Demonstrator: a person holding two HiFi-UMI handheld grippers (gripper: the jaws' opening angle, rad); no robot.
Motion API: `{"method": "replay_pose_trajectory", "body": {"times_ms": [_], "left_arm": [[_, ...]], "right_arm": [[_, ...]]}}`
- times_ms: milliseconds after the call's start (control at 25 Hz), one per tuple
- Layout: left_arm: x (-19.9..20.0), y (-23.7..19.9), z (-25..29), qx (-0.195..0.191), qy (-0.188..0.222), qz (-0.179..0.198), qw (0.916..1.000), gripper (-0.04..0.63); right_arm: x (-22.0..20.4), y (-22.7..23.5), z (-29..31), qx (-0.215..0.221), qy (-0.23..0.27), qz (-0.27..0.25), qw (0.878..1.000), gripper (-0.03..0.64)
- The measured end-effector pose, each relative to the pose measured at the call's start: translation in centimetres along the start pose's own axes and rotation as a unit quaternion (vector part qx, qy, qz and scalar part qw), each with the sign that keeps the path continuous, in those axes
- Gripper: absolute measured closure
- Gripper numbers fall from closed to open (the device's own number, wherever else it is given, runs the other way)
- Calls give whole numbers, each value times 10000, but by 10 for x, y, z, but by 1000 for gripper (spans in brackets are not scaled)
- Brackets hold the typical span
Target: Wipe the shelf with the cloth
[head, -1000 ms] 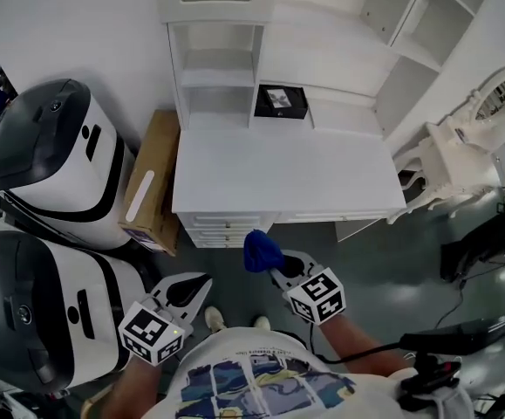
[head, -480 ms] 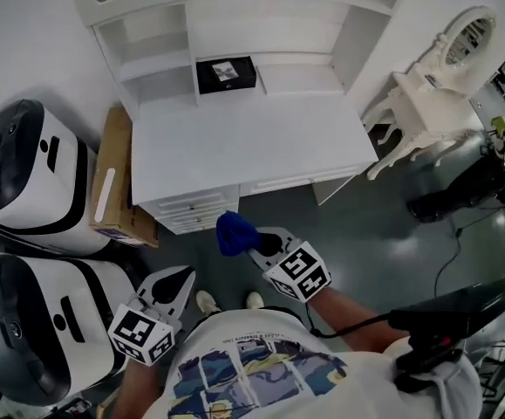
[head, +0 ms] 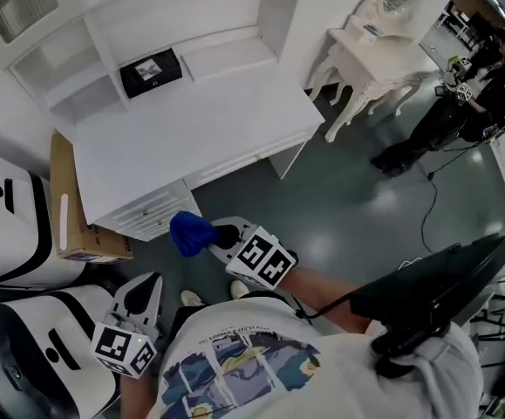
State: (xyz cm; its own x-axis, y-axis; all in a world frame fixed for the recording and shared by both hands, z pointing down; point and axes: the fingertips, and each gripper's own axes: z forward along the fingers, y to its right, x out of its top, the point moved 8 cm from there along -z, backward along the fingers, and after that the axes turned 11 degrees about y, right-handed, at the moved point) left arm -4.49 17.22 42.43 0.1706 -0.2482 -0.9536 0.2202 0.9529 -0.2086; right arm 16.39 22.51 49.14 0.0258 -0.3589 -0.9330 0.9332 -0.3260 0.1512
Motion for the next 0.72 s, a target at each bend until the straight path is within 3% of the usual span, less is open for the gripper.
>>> {"method": "replay_pose_trajectory", "body": {"times_ms": [720], "left_arm": [[-9,35,28,-528,-151,122,9984,581]], "right_arm": [[-27,4,-53,-429,15,173,9989,548]]}}
